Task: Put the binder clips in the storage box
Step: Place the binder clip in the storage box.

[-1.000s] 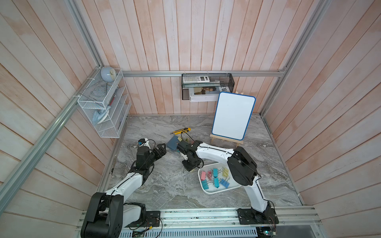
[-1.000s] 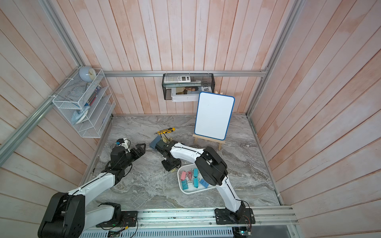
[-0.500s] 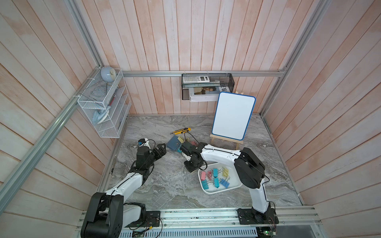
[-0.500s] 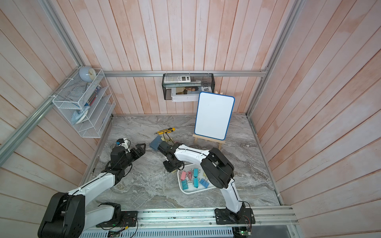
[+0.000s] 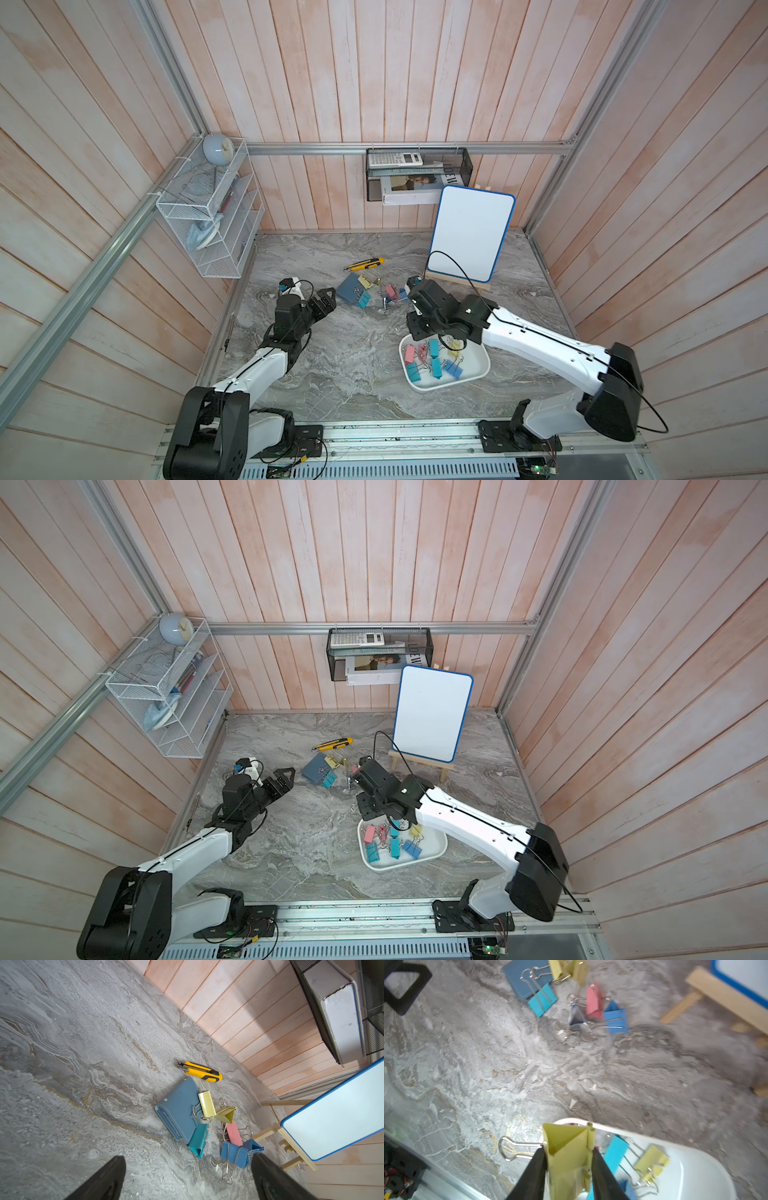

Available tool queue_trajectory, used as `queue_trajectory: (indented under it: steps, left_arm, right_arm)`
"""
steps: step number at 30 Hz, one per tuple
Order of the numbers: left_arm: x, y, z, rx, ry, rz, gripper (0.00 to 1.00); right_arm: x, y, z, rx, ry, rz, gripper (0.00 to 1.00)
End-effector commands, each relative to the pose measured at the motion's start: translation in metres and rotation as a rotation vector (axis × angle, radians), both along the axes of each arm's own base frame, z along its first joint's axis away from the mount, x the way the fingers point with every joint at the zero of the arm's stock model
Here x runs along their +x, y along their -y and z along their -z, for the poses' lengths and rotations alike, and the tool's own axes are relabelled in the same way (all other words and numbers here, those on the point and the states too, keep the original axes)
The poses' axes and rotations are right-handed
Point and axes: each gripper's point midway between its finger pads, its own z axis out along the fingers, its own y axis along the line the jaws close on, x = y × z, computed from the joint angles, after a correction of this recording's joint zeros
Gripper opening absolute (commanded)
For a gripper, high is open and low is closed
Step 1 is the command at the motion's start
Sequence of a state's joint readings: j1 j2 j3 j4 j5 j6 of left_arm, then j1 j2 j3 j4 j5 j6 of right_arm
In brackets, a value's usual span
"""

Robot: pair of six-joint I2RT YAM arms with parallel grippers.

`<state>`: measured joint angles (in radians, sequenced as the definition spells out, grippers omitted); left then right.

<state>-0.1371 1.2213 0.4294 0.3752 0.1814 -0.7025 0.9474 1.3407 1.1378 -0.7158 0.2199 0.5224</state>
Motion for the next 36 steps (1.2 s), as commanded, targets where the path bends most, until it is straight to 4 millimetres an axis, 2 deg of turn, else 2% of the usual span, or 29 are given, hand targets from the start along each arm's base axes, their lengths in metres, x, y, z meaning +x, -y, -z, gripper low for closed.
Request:
queue_trajectory:
  steps: [1, 4, 7, 11, 16, 20, 23, 26, 30, 33, 36]
  left_arm:
    - [0.003, 0.008, -0.006, -0.015, 0.023, 0.029, 1.00]
    - [0.002, 0.011, -0.006, -0.011, 0.023, 0.039, 1.00]
    - [0.002, 0.012, -0.007, -0.005, 0.026, 0.042, 1.00]
    - [0.002, 0.013, -0.007, -0.003, 0.025, 0.044, 1.00]
    - [0.001, 0.012, -0.007, 0.018, 0.026, 0.040, 1.00]
    - [0.000, 0.011, -0.009, 0.044, 0.032, 0.037, 1.00]
    - [-0.001, 0.012, -0.010, 0.061, 0.033, 0.040, 1.00]
    - [-0.001, 0.015, -0.009, 0.063, 0.033, 0.046, 1.00]
    - [0.000, 0.026, -0.006, 0.054, 0.030, 0.075, 1.00]
    - [0.000, 0.028, -0.007, 0.052, 0.031, 0.082, 1.00]
    - [-0.001, 0.028, -0.008, 0.057, 0.035, 0.079, 1.00]
  right_arm:
    - [-0.002, 0.064, 0.008, -0.076, 0.077, 0.197, 0.35]
    - [-0.012, 0.104, 0.018, -0.026, 0.043, 0.310, 0.35]
    - [-0.021, 0.129, 0.035, 0.018, -0.012, 0.388, 0.35]
    - [-0.026, 0.137, 0.061, 0.010, -0.069, 0.426, 0.35]
    - [-0.017, 0.138, 0.095, -0.079, -0.116, 0.450, 0.36]
    - [-0.007, 0.138, 0.111, -0.144, -0.130, 0.458, 0.39]
    - [-0.002, 0.133, 0.120, -0.147, -0.149, 0.445, 0.46]
    - [0.003, 0.126, 0.111, -0.151, -0.156, 0.429, 0.54]
    - [0.023, 0.111, 0.067, -0.166, -0.102, 0.347, 0.57]
    - [0.045, 0.084, 0.042, -0.089, -0.033, 0.285, 0.57]
    - [0.067, 0.059, 0.034, -0.031, -0.014, 0.276, 0.57]
